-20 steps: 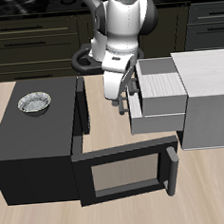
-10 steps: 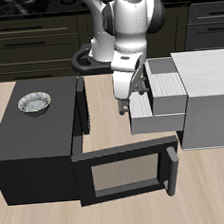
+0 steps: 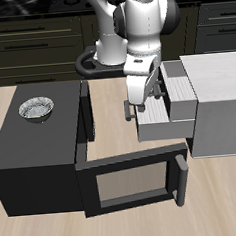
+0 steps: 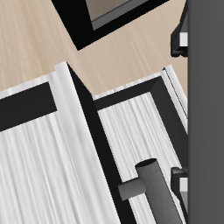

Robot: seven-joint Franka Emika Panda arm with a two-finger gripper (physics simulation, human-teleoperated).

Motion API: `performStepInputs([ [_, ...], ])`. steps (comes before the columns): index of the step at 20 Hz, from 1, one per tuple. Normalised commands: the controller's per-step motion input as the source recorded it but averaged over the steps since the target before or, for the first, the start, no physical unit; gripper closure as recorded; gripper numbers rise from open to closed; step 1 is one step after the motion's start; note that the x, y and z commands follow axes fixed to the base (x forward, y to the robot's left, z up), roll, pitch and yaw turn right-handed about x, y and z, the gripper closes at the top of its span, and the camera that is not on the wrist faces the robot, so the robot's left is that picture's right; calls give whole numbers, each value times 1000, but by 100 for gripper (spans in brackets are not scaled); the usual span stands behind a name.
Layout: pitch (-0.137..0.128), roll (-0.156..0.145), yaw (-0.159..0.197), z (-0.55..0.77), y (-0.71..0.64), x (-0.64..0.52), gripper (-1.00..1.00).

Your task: Close the top drawer of the white cabinet and place the bowl in the middle drawer

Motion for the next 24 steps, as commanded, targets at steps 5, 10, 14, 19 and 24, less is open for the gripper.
performStepInputs([
  [5, -19, 31, -21, 40, 243, 24, -100],
  [10, 3, 66, -2, -42, 380, 16, -100],
  [14, -20, 36, -16, 41, 277, 43, -100],
  [19, -21, 25, -33, 80, 239, 48, -100],
  [24, -6, 23, -16, -26, 205, 17, -100],
])
